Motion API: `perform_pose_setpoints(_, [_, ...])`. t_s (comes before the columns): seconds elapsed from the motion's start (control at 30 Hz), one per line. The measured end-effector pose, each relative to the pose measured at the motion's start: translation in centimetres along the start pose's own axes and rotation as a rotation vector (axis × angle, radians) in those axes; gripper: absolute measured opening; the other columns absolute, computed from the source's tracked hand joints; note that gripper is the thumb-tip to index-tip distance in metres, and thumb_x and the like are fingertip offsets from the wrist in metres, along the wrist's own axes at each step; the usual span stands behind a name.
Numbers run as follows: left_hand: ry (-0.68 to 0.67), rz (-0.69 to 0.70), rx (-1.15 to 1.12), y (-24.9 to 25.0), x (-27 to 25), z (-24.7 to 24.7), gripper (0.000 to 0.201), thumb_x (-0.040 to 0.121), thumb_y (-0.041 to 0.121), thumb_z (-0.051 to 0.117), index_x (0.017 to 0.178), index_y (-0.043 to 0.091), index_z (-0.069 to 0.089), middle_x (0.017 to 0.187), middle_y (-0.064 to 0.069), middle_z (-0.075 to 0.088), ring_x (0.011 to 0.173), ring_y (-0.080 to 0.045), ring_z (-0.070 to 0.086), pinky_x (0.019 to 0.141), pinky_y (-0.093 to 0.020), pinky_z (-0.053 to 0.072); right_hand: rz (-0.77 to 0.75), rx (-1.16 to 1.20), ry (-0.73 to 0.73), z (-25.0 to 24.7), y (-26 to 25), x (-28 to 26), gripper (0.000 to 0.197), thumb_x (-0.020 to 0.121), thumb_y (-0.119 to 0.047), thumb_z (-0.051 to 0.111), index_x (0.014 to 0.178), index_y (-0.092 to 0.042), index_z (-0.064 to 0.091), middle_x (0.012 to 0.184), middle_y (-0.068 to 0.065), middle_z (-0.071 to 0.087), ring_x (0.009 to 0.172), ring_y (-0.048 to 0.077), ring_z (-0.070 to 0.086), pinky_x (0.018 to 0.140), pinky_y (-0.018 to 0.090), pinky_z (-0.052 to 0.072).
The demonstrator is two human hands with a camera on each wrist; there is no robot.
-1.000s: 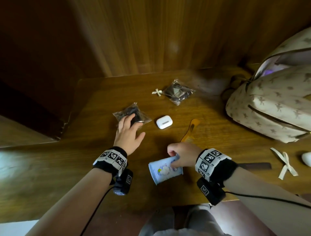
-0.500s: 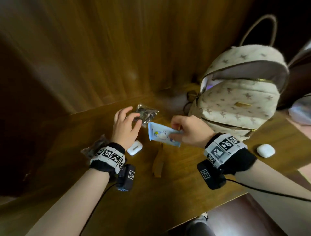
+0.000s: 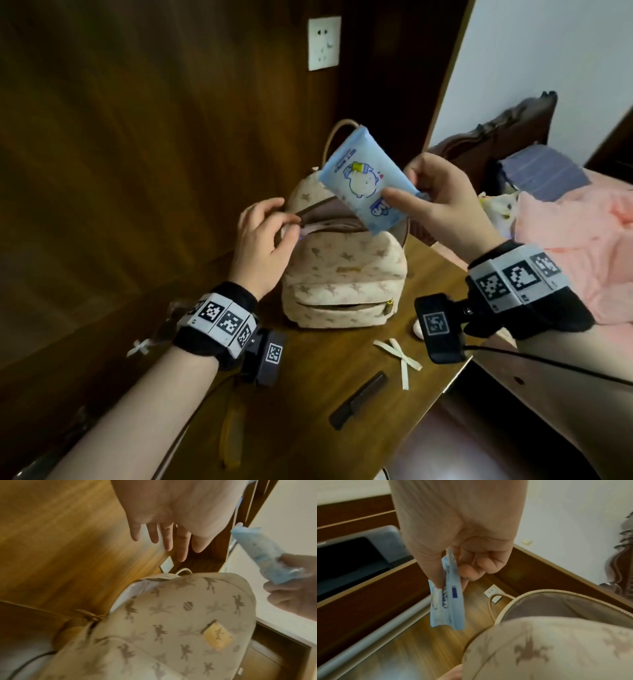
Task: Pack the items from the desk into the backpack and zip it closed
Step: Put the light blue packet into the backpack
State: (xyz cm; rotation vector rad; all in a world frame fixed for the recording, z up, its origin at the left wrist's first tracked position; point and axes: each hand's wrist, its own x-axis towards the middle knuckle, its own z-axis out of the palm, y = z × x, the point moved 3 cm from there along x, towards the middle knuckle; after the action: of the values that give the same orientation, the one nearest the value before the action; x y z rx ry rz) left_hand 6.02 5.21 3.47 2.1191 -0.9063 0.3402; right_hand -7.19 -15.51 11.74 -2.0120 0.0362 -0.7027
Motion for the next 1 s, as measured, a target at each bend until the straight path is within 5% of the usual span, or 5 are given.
perform_pose_setpoints(0.13, [-0.073,0.036,-0.111,2.4,2.3,2.7,0.05,0.085,0.047,0.035,0.098,0.015,0.071,0.122,-0.001,0.054,0.118,-0.016,0.043,0.1,-0.027,0.033,0.01,-0.143,0.064,-2.4,2.3,1.1,0.033,0.082,-0.022,0.072,0.07,-0.024,0.041,0.07,-0.011,0.049,0.069,-0.003,0.055,0.054,0.02,0.047])
perform_pose_setpoints(0.27, [-0.173,0.029,-0.246,3.2,3.1,4.8,0.042,0.084,0.045,0.039,0.087,0.018,0.071,0.106,0.004,0.058,0.1,0.0,0.05,0.087,-0.004,0.031,-0.019,-0.279,0.048,-2.9,4.3,1.6,0.031,0.082,-0.022,0.071,0.072,-0.026,0.042,0.069,-0.012,0.046,0.064,-0.003,0.048,0.055,0.017,0.043])
perform_pose_setpoints(0.43, [-0.374,-0.118,-0.404,1.7,2.6,5.2,0.046,0.071,0.055,0.052,0.08,0.012,0.068,0.093,0.004,0.063,0.093,-0.007,0.058,0.086,-0.026,0.043,-0.022,-0.357,-0.021,-2.4,6.4,2.1,0.026,0.079,-0.025,0.072,0.077,-0.019,0.047,0.069,-0.016,0.048,0.061,-0.002,0.046,0.054,0.015,0.037])
perform_pose_setpoints(0.6, [-0.627,-0.181,-0.349,1.1,1.3,5.9,0.046,0.068,0.06,0.057,0.08,0.018,0.07,0.088,-0.001,0.068,0.089,-0.018,0.063,0.089,-0.046,0.047,-0.036,-0.38,-0.151,-0.6,8.5,2.1,0.029,0.078,-0.026,0.073,0.076,-0.019,0.046,0.07,-0.007,0.054,0.063,0.011,0.051,0.055,0.026,0.041])
perform_pose_setpoints(1.0, [-0.766,-0.144,-0.111,1.4,0.4,5.9,0.049,0.064,0.071,0.046,0.082,0.033,0.072,0.093,0.02,0.069,0.099,-0.001,0.057,0.095,-0.042,0.04,-0.047,-0.324,-0.444,1.5,11.7,1.7,0.017,0.082,-0.024,0.068,0.081,-0.022,0.05,0.074,-0.012,0.054,0.07,0.014,0.056,0.058,0.024,0.045])
